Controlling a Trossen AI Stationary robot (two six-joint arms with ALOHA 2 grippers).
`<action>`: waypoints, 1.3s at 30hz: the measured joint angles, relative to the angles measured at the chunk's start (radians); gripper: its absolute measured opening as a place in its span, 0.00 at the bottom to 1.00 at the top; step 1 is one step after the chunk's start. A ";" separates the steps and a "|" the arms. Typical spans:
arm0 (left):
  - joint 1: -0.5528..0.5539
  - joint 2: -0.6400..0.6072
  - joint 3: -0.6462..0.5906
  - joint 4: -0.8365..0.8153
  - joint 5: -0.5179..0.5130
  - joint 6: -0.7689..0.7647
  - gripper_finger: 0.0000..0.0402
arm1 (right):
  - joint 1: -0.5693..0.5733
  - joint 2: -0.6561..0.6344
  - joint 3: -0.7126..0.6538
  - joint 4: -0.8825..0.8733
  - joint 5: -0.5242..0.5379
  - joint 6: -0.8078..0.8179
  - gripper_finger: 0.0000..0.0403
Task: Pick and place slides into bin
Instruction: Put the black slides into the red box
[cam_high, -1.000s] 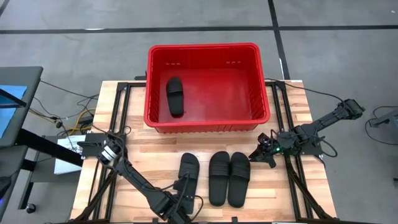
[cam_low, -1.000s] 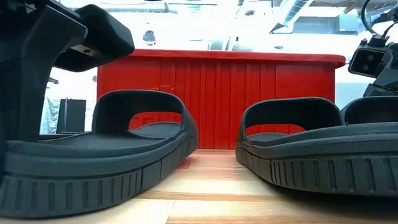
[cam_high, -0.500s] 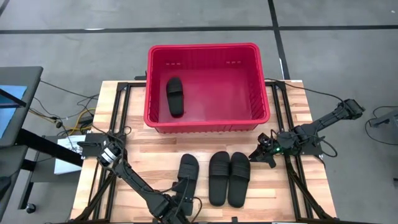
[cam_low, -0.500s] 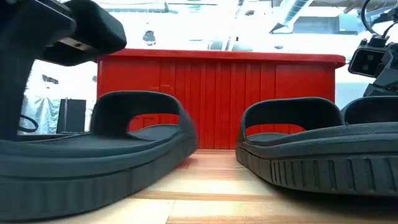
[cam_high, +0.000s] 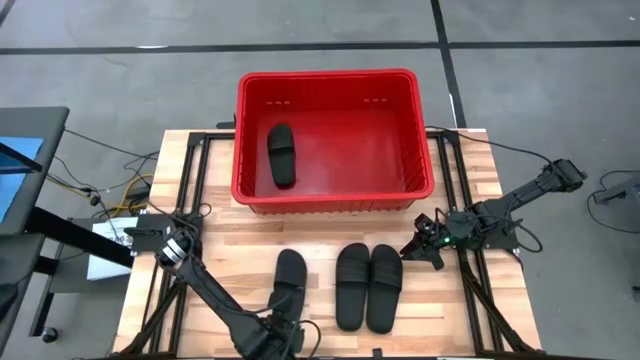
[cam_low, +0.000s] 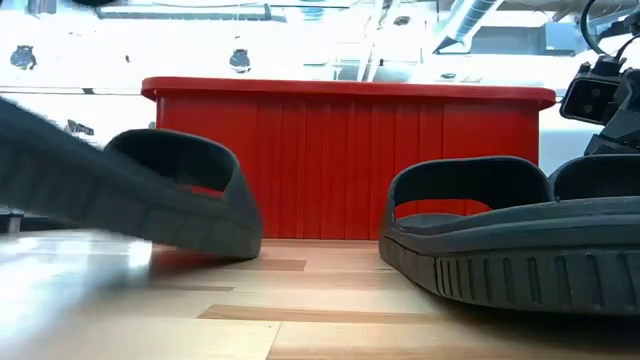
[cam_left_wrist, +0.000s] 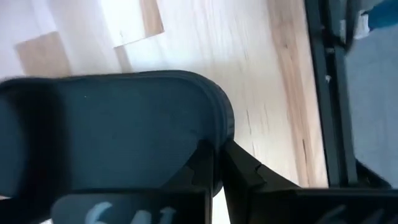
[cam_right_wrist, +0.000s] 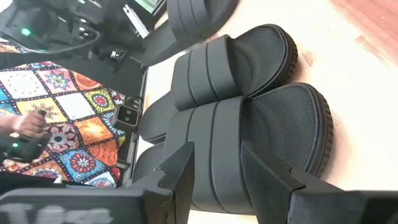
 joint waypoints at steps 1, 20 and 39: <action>0.002 0.000 0.019 -0.018 0.000 0.006 0.00 | 0.000 0.000 0.000 0.000 0.000 0.000 0.31; 0.022 -0.004 0.426 -0.331 -0.023 0.063 0.00 | 0.000 0.000 0.000 0.000 0.000 0.000 0.31; 0.050 -0.152 0.449 -0.270 -0.133 0.047 0.00 | 0.000 0.000 0.000 0.000 0.000 0.000 0.31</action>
